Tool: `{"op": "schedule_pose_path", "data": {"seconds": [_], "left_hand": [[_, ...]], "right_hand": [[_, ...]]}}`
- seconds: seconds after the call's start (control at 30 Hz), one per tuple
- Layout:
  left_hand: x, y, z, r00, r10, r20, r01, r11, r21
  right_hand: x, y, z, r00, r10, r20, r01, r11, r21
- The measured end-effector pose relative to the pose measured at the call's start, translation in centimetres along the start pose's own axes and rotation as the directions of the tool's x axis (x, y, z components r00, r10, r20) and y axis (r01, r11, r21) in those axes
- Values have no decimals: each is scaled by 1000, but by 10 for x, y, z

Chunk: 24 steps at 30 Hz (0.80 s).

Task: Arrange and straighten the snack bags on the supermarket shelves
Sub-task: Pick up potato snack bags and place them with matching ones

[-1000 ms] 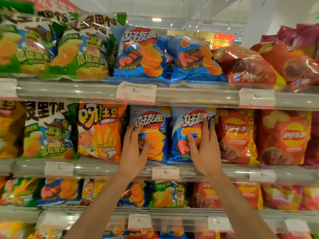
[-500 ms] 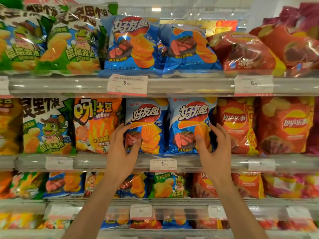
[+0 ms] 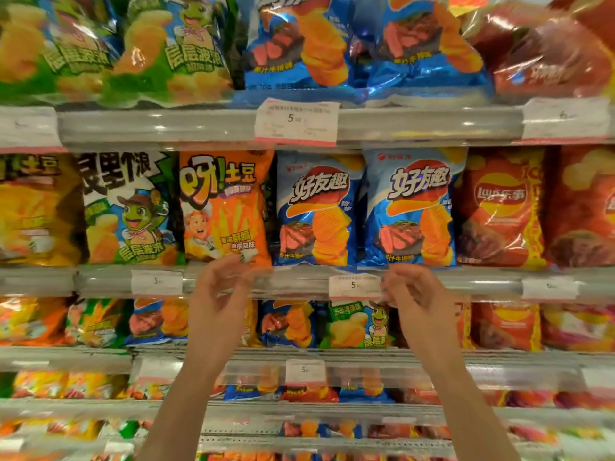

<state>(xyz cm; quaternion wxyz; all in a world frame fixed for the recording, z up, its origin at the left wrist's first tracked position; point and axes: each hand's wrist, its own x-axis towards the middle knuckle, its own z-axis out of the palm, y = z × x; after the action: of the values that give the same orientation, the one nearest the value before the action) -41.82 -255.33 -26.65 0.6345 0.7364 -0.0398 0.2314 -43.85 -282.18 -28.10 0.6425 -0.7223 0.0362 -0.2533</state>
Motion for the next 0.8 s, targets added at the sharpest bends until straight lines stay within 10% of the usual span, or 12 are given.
{"op": "schedule_pose_path", "data": {"seconds": [0.8], "left_hand": [[118,-9,-129,929,66,365,-154,964,219]], "right_hand": [[2,-72,224,992,-128,-13,118,948,-296]]}}
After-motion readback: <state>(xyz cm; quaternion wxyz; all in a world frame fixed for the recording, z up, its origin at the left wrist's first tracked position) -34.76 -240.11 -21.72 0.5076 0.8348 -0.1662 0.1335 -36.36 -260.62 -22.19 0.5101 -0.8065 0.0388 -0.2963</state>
